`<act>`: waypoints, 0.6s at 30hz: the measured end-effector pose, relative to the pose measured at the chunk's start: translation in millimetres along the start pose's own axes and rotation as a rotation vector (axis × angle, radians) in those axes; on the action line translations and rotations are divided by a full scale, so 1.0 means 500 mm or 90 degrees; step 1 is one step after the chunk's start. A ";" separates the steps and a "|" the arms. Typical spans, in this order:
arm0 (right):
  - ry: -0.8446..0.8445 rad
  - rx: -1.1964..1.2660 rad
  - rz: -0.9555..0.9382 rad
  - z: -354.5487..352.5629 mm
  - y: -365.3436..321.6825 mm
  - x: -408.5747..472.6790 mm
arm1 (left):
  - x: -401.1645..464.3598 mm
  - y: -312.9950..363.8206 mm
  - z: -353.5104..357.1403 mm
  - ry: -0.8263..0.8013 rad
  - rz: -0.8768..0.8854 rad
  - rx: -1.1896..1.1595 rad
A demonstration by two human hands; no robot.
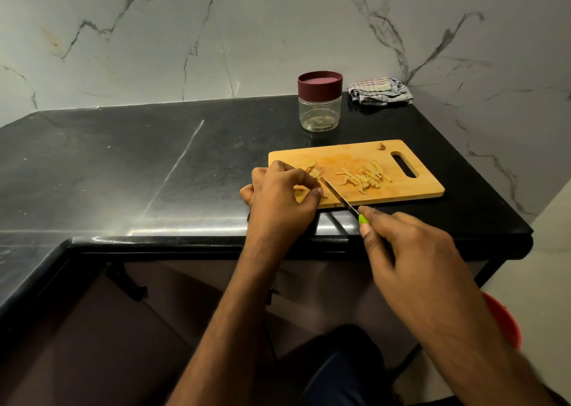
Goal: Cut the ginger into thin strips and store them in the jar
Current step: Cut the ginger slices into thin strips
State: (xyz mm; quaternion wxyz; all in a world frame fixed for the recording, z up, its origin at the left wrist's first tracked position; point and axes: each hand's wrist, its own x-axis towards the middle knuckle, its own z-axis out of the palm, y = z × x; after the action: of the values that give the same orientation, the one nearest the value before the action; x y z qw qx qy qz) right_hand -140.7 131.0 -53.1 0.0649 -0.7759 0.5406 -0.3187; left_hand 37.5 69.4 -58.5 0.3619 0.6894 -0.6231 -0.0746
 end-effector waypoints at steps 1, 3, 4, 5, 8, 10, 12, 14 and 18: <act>-0.004 0.002 -0.002 0.003 -0.001 0.000 | 0.000 0.000 0.000 0.000 -0.001 -0.001; -0.014 0.006 -0.004 0.007 -0.003 -0.002 | 0.001 0.000 0.001 0.004 -0.001 -0.001; -0.018 0.008 -0.005 0.008 -0.004 -0.003 | 0.001 0.000 0.001 0.005 -0.003 -0.003; -0.020 0.009 -0.005 0.008 -0.006 -0.005 | 0.001 0.000 0.000 0.007 -0.006 -0.006; -0.025 0.008 -0.002 0.004 -0.011 -0.009 | 0.002 -0.001 0.000 0.009 -0.015 -0.008; -0.027 0.002 0.003 0.003 -0.012 -0.009 | 0.003 -0.002 0.000 0.007 -0.018 -0.011; -0.032 0.001 0.008 0.001 -0.012 -0.007 | 0.004 -0.003 0.000 0.005 -0.020 -0.015; -0.036 0.005 0.010 0.001 -0.014 -0.001 | 0.005 -0.002 0.000 -0.002 -0.021 -0.021; -0.035 0.004 0.008 0.006 -0.021 0.021 | 0.007 -0.002 0.000 -0.007 -0.024 -0.024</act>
State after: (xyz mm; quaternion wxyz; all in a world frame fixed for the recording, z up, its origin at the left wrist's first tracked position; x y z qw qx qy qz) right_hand -128.3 125.3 -46.1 0.0842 -0.7807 0.5424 -0.2985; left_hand 39.3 66.0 -57.8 0.3695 0.6936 -0.6107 -0.0969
